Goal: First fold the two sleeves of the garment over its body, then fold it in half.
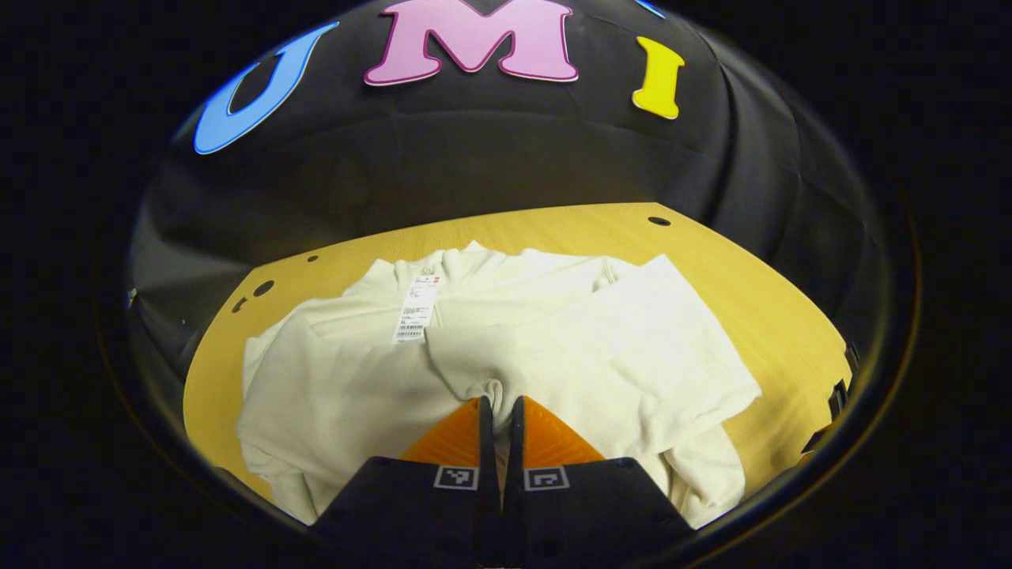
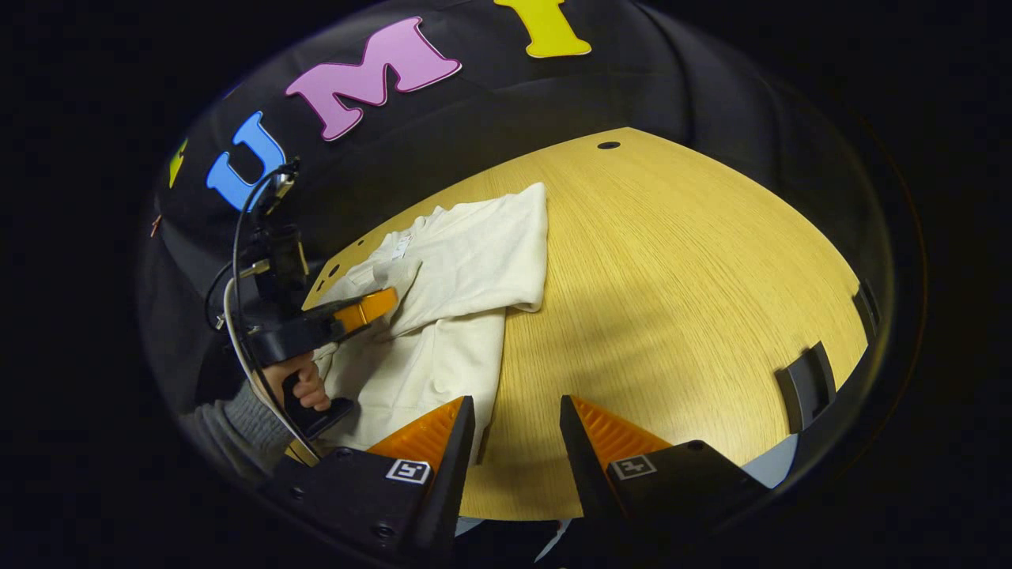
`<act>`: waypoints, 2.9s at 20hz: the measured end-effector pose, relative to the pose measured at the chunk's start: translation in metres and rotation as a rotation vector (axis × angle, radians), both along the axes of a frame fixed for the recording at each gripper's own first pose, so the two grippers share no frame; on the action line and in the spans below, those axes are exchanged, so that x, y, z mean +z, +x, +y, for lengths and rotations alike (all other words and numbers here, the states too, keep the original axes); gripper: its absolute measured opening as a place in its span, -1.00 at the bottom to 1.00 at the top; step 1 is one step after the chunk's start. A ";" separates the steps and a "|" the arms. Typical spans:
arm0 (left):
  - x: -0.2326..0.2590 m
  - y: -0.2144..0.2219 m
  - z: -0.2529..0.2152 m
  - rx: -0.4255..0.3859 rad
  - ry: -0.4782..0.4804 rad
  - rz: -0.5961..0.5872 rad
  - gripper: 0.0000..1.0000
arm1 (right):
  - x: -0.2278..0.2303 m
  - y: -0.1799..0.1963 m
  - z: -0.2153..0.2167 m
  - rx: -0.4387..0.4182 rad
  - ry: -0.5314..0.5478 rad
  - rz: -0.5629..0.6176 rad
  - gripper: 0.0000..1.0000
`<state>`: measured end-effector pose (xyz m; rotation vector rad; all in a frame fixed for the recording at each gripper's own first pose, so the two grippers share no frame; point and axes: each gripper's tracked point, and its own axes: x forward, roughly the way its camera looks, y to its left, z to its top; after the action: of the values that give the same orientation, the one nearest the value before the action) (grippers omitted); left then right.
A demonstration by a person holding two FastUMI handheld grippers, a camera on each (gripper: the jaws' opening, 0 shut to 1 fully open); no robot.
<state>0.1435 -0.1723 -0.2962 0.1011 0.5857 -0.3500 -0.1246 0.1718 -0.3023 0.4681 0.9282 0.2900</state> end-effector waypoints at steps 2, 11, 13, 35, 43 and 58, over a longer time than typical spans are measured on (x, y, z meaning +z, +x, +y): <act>-0.003 -0.003 -0.001 -0.022 0.015 0.002 -0.78 | 0.001 0.000 0.002 -0.001 -0.002 -0.002 0.34; 0.005 -0.028 0.004 -0.126 0.033 -0.015 0.70 | 0.007 -0.006 0.015 -0.008 -0.012 -0.010 0.34; 0.015 -0.042 0.014 -0.113 0.018 -0.038 0.76 | 0.009 -0.006 0.019 -0.003 -0.014 -0.014 0.34; -0.009 -0.186 0.199 0.088 -0.112 0.182 0.77 | -0.015 -0.027 0.062 0.162 -0.075 0.019 0.38; -0.050 -0.176 0.192 0.122 -0.018 0.277 0.77 | -0.041 -0.011 0.080 0.290 -0.293 -0.013 0.12; -0.046 -0.190 0.180 0.166 -0.213 0.376 -0.86 | -0.028 -0.017 0.091 0.328 -0.092 0.023 -0.75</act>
<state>-0.0468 0.0078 -0.3419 -0.2221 0.9185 -0.2687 -0.1420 0.2627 -0.3301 0.2332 1.0356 0.5380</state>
